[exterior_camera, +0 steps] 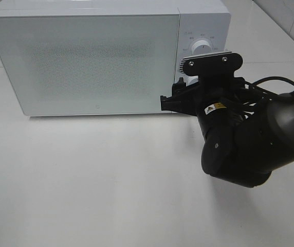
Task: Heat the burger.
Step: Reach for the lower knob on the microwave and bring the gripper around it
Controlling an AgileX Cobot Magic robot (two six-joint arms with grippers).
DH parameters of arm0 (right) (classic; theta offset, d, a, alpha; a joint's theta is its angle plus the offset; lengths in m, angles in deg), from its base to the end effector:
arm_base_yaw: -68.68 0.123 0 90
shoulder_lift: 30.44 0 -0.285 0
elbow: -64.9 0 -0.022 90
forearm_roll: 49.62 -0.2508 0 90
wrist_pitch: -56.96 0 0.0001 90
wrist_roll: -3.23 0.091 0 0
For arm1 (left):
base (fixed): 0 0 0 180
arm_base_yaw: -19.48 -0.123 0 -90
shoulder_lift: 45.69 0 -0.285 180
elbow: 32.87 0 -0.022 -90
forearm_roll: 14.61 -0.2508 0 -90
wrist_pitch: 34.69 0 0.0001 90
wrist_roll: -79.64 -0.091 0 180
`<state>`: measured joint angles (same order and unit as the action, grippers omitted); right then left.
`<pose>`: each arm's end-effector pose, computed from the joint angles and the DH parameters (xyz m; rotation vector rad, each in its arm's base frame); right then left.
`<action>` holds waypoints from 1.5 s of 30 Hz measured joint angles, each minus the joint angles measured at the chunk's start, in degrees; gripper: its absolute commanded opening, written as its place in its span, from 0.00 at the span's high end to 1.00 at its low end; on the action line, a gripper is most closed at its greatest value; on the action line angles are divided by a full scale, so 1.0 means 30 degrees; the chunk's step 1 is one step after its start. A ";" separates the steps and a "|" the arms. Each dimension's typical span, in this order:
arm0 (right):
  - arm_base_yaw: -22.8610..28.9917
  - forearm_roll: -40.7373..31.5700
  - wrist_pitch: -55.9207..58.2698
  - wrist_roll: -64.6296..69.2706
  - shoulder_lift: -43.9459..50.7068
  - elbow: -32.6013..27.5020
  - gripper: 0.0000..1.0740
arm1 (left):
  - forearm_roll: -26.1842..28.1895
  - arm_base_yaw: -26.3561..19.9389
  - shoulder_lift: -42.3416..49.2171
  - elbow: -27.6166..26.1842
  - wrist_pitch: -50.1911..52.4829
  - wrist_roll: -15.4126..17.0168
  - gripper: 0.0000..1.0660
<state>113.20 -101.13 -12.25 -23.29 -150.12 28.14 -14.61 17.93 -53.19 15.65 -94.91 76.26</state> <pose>0.2770 0.1790 0.1410 -0.0788 1.6639 -0.1453 -0.0053 -0.0001 0.2783 0.0324 2.0289 0.0543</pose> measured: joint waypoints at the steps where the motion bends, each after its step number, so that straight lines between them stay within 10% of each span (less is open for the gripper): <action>1: -0.0248 0.0172 0.0000 0.0172 -0.0267 0.0363 0.30 | 0.0000 0.0000 0.0000 0.0000 0.0000 0.0000 0.06; 33: -0.2177 0.2387 0.1241 0.2005 -0.2540 0.2540 0.31 | 0.0000 0.0000 0.0000 0.0000 0.0000 0.0000 0.06; 45: -0.2215 0.2540 0.1222 0.2235 -0.2597 0.2521 0.69 | 0.0000 0.0000 0.0000 0.0000 0.0000 0.0000 0.06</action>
<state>106.55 -93.51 -8.59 -16.59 -157.91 35.70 -14.61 17.93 -53.19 15.65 -94.91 76.26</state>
